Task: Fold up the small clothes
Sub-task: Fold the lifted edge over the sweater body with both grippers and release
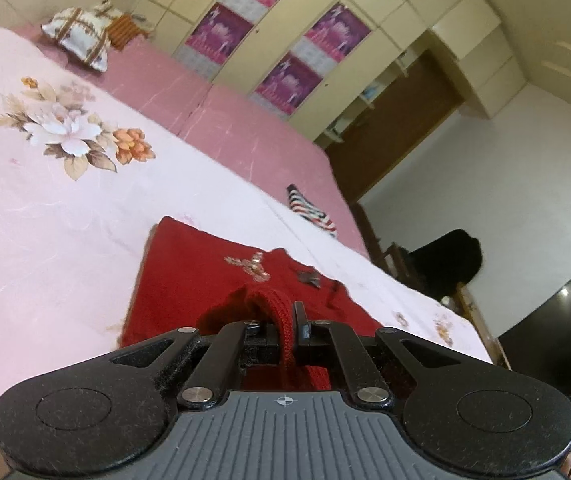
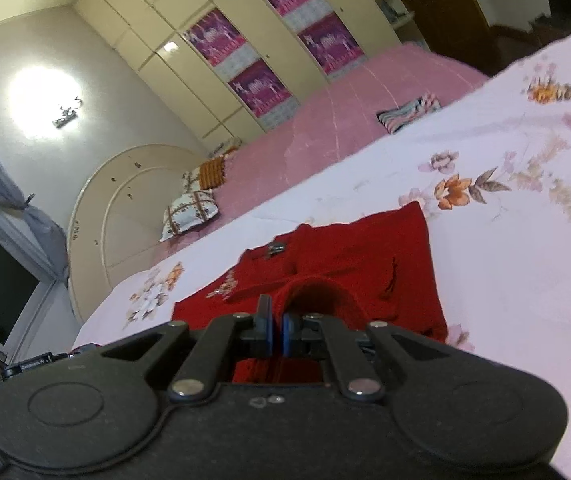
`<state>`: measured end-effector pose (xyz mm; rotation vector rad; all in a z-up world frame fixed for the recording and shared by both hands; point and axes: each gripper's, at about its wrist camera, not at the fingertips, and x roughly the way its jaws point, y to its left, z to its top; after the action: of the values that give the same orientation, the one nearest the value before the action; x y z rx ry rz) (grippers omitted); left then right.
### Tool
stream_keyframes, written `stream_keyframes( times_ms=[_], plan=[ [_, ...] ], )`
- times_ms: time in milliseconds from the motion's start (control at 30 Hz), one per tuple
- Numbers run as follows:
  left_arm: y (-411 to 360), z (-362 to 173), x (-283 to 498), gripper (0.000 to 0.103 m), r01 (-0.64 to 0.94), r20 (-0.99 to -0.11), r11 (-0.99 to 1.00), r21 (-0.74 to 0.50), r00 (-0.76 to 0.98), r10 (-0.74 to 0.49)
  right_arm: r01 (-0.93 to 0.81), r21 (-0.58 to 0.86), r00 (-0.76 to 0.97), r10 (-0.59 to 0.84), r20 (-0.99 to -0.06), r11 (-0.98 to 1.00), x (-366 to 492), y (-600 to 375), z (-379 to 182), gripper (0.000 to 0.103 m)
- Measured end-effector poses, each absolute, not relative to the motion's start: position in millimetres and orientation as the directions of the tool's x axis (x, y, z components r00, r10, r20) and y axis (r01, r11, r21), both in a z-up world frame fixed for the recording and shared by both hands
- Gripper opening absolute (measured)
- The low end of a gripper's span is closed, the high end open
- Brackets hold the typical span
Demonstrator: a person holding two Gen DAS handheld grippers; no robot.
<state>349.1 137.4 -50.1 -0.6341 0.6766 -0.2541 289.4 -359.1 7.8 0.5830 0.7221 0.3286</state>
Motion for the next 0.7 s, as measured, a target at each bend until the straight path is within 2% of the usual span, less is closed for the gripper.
stream_keyframes(
  times_ms=[167,400,467,533,600,633,667,700],
  plan=[
    [128.5,-66.1,406.8,0.004,0.007,-0.53,0.797,-0.604,0.743,-0.408,-0.031,0.652,0.7,0.482,-0.527,0.757,335.3,-369.9,-20.3,0.005],
    [125.4,-119.1,474.3,0.004,-0.057,-0.597,0.793,-0.606,0.692,-0.406,0.077,0.715,0.647,0.51,-0.566,0.695,406.0,-381.7,-75.6,0.006],
    [126.2,-129.7,482.5,0.004,-0.052,-0.588,0.78,-0.623,0.689,-0.423,0.076,0.728,0.632,0.532,-0.563,0.681,419.4,-382.7,-88.3,0.007],
    [126.5,-135.7,488.2,0.004,-0.071,-0.589,0.773,-0.63,0.692,-0.417,0.057,0.74,0.627,0.553,-0.549,0.671,427.6,-382.9,-94.4,0.018],
    [129.3,-140.2,492.1,0.005,-0.081,-0.57,0.745,-0.662,0.699,-0.431,0.034,0.762,0.636,0.574,-0.516,0.646,433.0,-384.7,-97.6,0.046],
    [129.7,-142.4,494.1,0.007,-0.087,-0.568,0.74,-0.667,0.702,-0.429,0.015,0.769,0.646,0.581,-0.495,0.638,434.6,-385.1,-97.3,0.051],
    [129.5,-144.0,495.6,0.017,-0.091,-0.564,0.738,-0.668,0.708,-0.424,0.002,0.769,0.651,0.583,-0.487,0.64,436.8,-384.7,-96.7,0.058],
    [128.7,-145.4,497.0,0.031,-0.083,-0.556,0.737,-0.67,0.715,-0.425,-0.005,0.765,0.65,0.584,-0.487,0.644,439.2,-384.0,-96.3,0.059]
  ],
)
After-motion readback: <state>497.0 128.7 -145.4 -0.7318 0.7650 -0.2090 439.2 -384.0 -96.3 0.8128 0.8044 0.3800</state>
